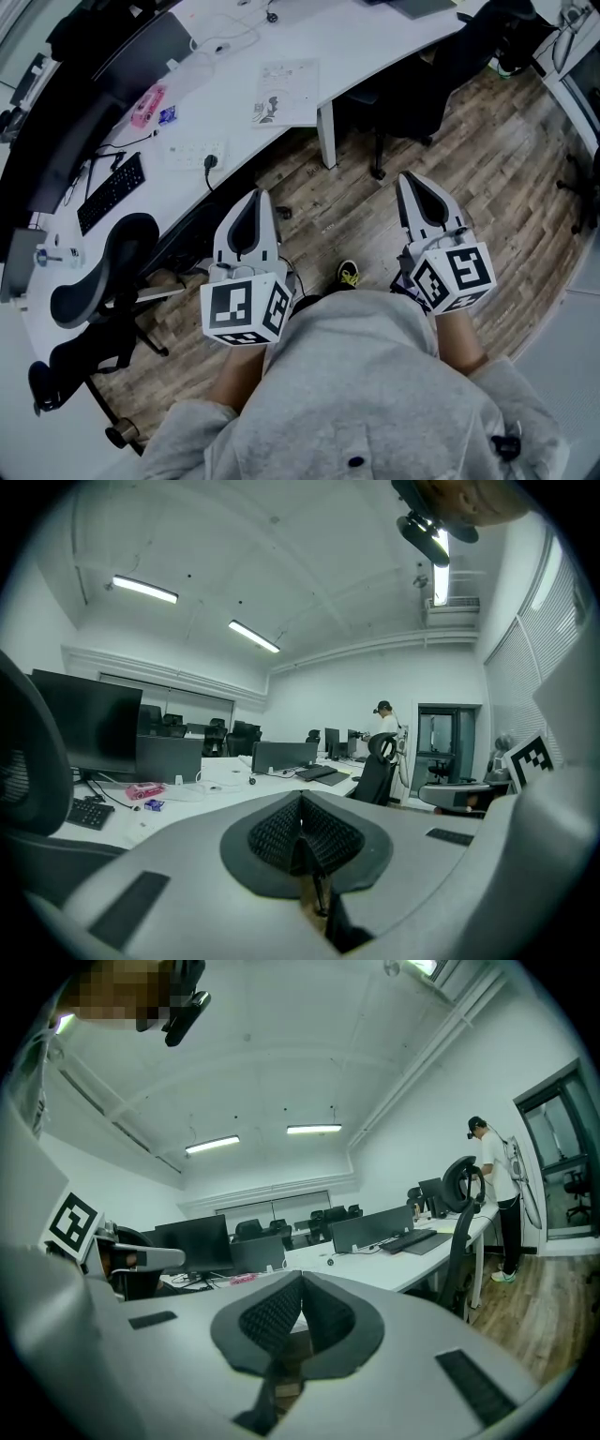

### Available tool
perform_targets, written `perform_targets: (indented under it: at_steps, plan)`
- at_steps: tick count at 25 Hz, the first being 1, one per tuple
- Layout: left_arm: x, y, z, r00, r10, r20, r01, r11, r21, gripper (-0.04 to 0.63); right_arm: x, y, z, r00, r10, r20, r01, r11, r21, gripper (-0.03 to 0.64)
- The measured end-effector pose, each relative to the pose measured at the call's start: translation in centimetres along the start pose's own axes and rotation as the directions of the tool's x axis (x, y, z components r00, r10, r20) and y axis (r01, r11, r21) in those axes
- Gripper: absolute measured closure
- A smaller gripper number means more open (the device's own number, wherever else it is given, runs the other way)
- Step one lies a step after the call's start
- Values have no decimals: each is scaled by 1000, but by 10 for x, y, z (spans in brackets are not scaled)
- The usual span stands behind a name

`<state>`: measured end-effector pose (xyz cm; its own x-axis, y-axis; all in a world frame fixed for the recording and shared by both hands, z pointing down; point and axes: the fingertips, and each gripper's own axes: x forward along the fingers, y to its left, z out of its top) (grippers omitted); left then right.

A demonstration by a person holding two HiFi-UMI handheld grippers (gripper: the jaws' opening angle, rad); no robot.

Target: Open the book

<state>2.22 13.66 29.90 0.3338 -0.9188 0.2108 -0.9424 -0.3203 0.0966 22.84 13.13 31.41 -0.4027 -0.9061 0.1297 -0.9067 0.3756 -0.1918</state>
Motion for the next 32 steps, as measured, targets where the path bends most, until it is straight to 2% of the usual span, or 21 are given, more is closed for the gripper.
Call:
perform_targets:
  at_steps: [14,32]
  plan:
    - [19,-4,5,1000,22,22,-22,1000,-8,586,20,-9,7,999,43,9,-43,999,-3,591]
    - [10,-6,8,998,59,37,-59,998,1,586,17,-6,5,996,87,9,-87,996,-3,591]
